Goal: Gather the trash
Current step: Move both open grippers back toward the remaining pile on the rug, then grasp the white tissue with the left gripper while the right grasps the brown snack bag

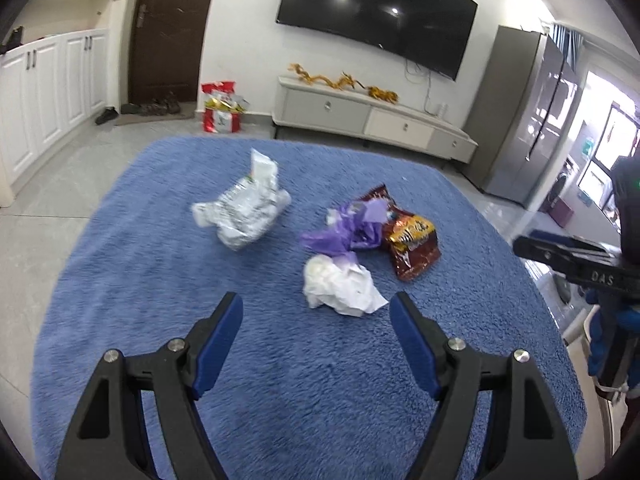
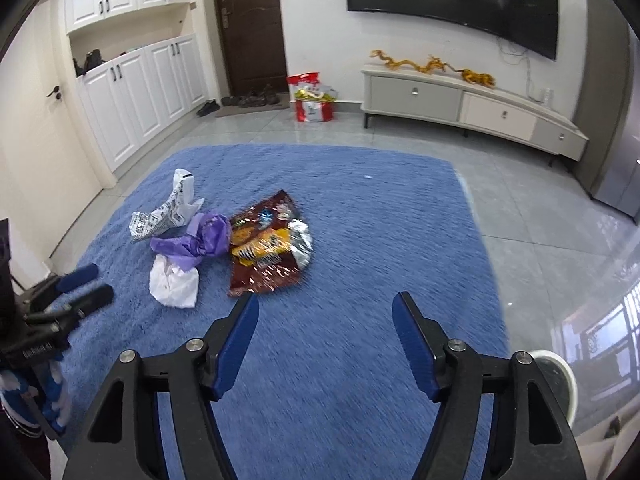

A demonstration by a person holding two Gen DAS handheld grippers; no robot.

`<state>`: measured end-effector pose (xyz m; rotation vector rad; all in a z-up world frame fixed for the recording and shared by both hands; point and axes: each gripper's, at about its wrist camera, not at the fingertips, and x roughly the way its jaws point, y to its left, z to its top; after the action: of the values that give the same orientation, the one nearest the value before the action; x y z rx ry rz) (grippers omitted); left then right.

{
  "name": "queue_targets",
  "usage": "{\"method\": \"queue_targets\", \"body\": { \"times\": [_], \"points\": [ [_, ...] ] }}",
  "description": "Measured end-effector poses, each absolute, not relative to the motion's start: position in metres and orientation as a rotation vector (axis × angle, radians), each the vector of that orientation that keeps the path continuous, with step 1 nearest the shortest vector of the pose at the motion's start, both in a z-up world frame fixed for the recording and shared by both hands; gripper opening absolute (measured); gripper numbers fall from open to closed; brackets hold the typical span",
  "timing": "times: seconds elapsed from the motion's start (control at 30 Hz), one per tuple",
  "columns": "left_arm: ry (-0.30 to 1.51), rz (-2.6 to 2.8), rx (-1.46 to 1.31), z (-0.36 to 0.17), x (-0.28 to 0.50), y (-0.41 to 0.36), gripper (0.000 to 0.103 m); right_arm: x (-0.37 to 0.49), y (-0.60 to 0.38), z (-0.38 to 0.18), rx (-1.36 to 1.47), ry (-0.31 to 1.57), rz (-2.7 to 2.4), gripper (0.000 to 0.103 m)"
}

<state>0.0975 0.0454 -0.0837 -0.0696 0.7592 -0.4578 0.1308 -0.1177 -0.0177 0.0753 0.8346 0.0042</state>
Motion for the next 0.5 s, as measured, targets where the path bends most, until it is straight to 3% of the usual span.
{"method": "queue_targets", "body": {
  "times": [0.5],
  "points": [
    [0.846,-0.500,-0.041,-0.116,0.146,0.009,0.075,0.217,-0.088,-0.072,0.096,0.884,0.204,0.072]
  ]
}}
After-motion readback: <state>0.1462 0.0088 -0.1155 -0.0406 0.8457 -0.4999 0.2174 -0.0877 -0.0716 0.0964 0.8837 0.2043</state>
